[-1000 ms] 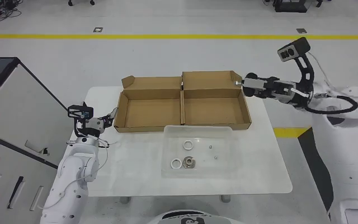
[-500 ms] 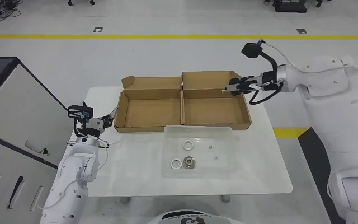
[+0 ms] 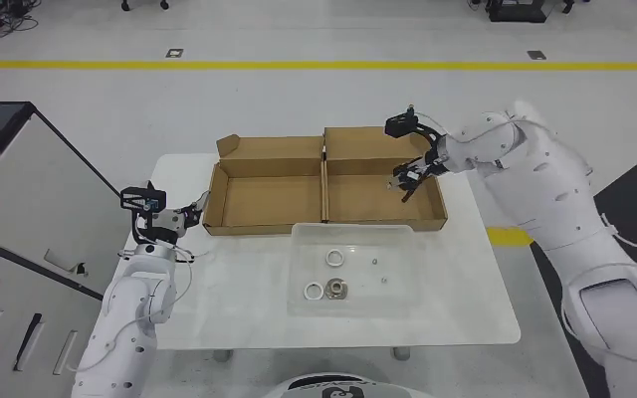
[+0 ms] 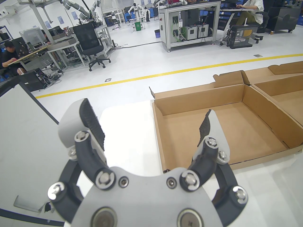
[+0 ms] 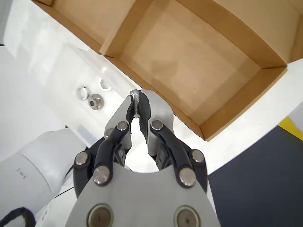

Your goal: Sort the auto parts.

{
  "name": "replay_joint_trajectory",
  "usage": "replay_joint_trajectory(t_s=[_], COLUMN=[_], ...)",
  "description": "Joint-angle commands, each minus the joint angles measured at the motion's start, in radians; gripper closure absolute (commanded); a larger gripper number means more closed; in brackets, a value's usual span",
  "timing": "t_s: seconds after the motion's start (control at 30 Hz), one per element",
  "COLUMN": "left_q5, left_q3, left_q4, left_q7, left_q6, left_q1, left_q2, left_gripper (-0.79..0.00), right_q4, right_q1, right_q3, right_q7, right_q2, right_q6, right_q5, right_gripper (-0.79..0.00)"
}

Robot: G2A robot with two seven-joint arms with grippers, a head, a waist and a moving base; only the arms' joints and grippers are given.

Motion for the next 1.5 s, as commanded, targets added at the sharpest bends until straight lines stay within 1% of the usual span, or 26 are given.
replay_joint_trajectory(t_s=[0.0,0.17,0.33,0.47,0.7,0.9,1.47], left_q5=[0.000,0.000,0.000,0.000,0.000,0.000,0.000], left_q3=[0.000,0.000,0.000,0.000,0.000,0.000,0.000], left_q4=[0.000,0.000,0.000,0.000,0.000,0.000,0.000], left_q7=[0.000,0.000,0.000,0.000,0.000,0.000,0.000], left_q6=[0.000,0.000,0.000,0.000,0.000,0.000,0.000], left_q1=[0.000,0.000,0.000,0.000,0.000,0.000,0.000], left_q2=[0.000,0.000,0.000,0.000,0.000,0.000,0.000], left_gripper=[-0.785,-0.785,-0.785,-0.785,-0.785,-0.785,-0.785], right_q4=[0.027,0.106,0.175,0.235,0.320,0.379,0.492], right_q1=[0.010,0.033,0.048,0.049,0.055,0.049,0.045], right_q3=[-0.025,-0.084,-0.142,-0.184,-0.240,-0.264,-0.275], right_q7=[-0.010,-0.055,-0.131,-0.180,-0.210,-0.223,-0.236], right_q2=[-0.006,-0.026,-0.048,-0.070,-0.108,-0.134,-0.179], right_q6=[-0.006,-0.009,0.027,0.055,0.057,0.054,0.043], right_q5=[-0.044,-0.133,-0.248,-0.306,-0.348,-0.352,-0.363], right_gripper=[0.000,0.000,0.000,0.000,0.000,0.000,0.000])
